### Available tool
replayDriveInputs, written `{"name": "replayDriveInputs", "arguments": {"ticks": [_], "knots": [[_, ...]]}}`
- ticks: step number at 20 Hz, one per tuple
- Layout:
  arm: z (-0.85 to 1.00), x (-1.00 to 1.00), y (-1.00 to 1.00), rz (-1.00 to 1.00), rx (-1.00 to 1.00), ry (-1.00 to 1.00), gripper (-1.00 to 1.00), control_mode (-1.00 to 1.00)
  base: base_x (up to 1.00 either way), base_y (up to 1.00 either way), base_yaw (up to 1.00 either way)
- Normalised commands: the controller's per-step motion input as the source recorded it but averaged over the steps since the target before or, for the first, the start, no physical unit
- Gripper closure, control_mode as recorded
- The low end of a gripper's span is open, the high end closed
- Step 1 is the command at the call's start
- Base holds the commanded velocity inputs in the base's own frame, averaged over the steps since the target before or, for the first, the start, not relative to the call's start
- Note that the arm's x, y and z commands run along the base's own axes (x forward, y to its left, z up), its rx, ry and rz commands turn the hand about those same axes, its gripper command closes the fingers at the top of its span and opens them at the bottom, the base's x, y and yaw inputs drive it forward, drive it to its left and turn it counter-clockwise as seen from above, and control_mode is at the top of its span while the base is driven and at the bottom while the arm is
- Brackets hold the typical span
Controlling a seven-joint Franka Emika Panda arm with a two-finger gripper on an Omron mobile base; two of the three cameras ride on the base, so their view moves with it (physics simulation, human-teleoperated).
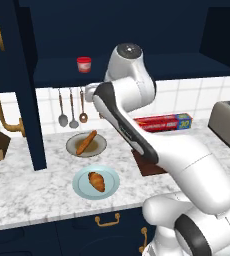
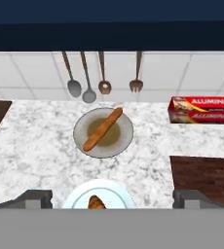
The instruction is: From the different types of pastries on the counter, select a croissant and place it on the cutting board. Then retrieve a jar of jam from the cabinet and place it alongside the croissant on the cutting board.
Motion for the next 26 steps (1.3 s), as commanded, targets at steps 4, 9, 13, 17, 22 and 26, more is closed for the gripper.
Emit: {"name": "replayDriveInputs", "arguments": {"ticks": [4,9,13,17,22,26], "knots": [[0.16,0.11,0.13,0.00,0.00,-0.16,-1.00,-1.00,0.00,0.00,0.00],[0.14,0.55,0.04,0.02,0.05,-0.13,-1.00,-1.00,0.00,0.00,0.00],[0.63,0.23,0.29,0.00,0.06,-0.08,-1.00,-1.00,0.00,0.00,0.00],[0.69,0.11,0.29,0.00,0.00,-0.04,-1.00,-1.00,0.00,0.00,0.00],[0.30,0.48,0.00,0.01,0.00,0.00,-1.00,-1.00,0.00,0.00,0.00],[0.11,0.37,0.01,0.02,0.00,-0.01,-1.00,-1.00,0.00,0.00,0.00]]}}
